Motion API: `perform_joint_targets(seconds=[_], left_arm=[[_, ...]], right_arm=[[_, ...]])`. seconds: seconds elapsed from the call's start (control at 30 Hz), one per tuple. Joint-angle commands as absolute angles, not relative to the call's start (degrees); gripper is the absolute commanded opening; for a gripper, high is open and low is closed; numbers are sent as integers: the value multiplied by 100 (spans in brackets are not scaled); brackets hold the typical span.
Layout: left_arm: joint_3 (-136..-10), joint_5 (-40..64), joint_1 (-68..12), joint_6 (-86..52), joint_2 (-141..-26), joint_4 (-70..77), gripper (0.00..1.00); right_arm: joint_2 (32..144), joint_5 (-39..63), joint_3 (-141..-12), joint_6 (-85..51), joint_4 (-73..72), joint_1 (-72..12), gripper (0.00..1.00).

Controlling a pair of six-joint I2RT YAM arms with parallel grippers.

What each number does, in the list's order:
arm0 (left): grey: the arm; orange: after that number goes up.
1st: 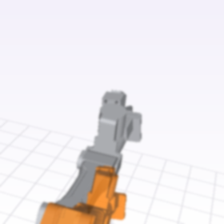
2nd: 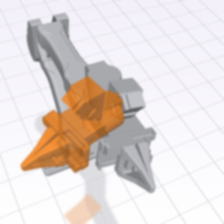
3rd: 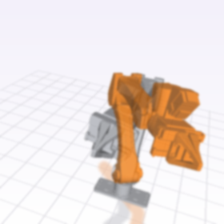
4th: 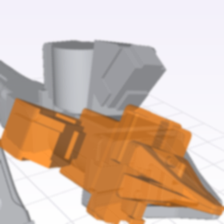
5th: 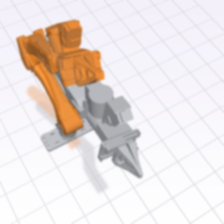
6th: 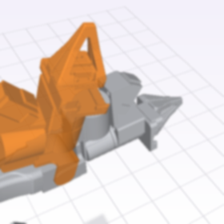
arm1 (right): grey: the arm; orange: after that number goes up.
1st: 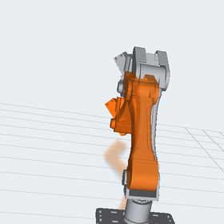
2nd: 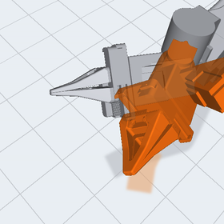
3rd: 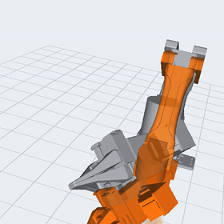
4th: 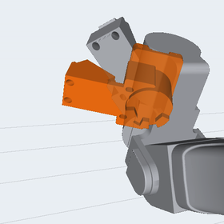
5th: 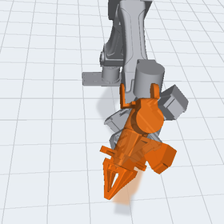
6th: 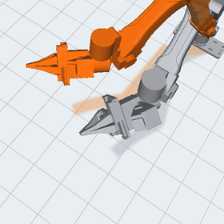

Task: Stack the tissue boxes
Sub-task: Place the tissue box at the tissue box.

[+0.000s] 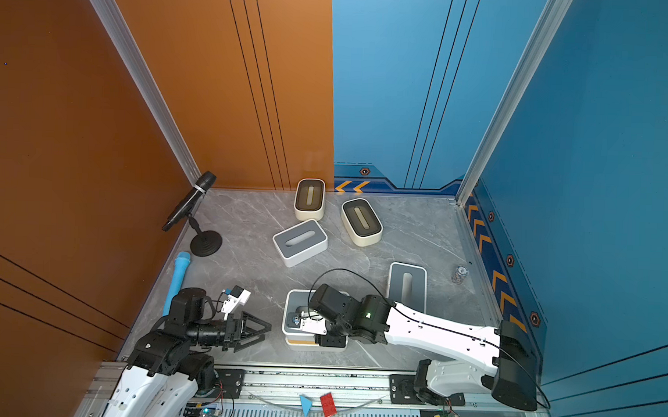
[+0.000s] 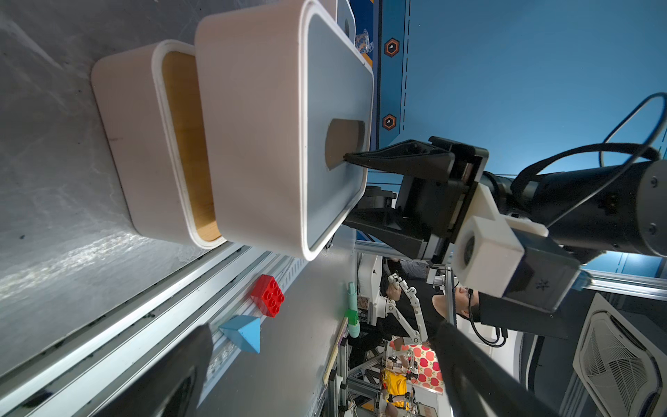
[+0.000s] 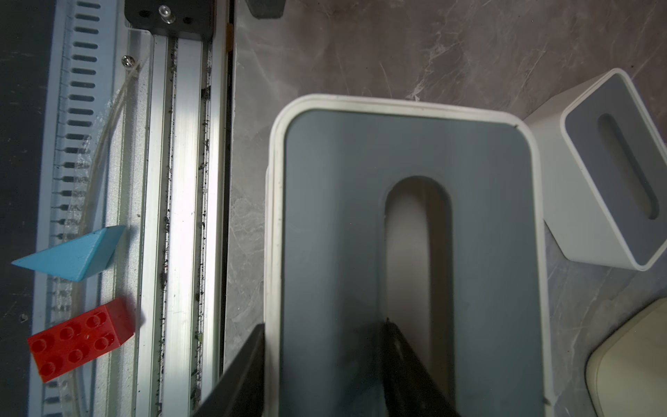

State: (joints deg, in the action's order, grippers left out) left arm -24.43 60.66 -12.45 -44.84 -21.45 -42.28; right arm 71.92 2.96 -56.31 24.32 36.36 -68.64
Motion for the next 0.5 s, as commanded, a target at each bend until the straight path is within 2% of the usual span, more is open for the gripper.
perform_joint_targets(seconds=[0.0,0.47], left_arm=[[-2379,6088,-1283,-4351,-2163,-4315,98],[-2368,6099,-1269,-4351,-2176,-4315,98]], right_arm=[[7152,385,-5584,2337,3366,-6895,36],[7166,449,-5477,2303,3288,-6919,36]])
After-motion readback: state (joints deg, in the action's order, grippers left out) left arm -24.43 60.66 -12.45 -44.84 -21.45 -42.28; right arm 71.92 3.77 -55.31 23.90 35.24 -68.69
